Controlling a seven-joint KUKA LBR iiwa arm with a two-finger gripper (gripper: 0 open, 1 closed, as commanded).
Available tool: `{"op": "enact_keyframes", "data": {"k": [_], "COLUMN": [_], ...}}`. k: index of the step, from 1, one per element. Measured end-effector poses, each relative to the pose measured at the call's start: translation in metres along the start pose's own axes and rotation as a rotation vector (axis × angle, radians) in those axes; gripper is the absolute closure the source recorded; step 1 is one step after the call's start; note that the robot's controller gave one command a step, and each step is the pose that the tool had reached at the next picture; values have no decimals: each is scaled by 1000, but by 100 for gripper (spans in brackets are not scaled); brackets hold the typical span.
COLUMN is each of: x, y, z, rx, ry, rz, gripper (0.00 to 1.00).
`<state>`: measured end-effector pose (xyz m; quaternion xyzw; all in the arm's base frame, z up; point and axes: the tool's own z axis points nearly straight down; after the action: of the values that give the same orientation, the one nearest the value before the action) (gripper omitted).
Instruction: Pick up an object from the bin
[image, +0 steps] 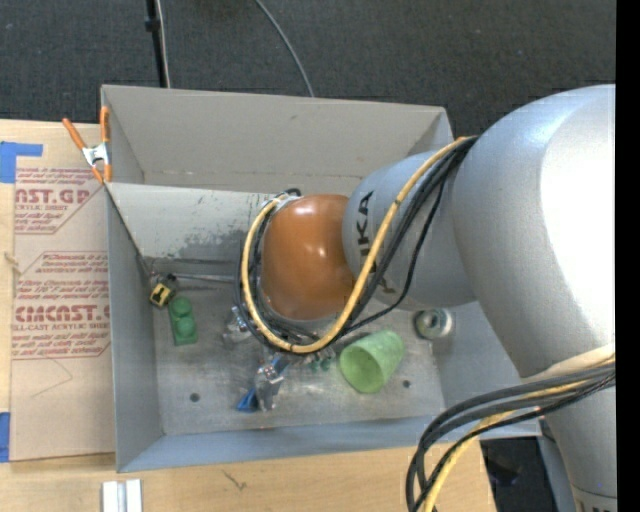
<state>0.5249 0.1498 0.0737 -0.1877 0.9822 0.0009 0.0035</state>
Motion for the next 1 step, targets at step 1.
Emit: {"op": "enact_keyframes", "data": {"k": [1], "x": [24], "y": [5], "z": [-27], "rx": [-1], "ry": [6], "rz": [-238], "gripper": [0]}}
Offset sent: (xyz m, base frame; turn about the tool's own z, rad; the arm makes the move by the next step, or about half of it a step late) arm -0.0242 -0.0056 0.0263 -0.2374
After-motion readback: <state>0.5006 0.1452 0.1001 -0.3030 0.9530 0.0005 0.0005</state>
